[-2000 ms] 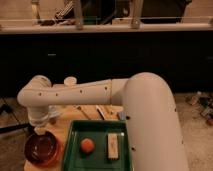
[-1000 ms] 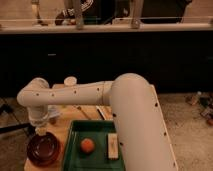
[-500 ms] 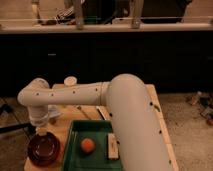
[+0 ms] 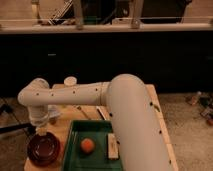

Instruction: Stack bowls on top of each other

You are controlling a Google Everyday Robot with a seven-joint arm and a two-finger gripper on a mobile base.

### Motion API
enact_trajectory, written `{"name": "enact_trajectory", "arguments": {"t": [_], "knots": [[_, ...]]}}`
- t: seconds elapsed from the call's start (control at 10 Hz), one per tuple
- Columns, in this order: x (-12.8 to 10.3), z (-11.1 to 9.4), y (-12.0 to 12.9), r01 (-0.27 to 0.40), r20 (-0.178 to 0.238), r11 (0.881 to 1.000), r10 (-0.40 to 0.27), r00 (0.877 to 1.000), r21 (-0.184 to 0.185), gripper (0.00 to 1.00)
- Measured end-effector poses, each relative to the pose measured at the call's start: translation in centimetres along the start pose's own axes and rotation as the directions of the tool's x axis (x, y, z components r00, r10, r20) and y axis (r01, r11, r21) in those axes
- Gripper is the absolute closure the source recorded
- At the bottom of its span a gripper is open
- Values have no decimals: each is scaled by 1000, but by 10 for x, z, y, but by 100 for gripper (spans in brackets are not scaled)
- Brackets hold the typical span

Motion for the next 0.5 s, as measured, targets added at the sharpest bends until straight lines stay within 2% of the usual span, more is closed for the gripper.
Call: {"name": "enact_trajectory", "arguments": {"t": [0.1, 0.3, 0.5], "knots": [[0, 0, 0, 0, 0, 1000, 0, 1000, 0, 41], [0, 0, 0, 1, 0, 1000, -1, 1000, 0, 24], [0, 1, 0, 1, 0, 1000, -1, 1000, -2, 20]]}}
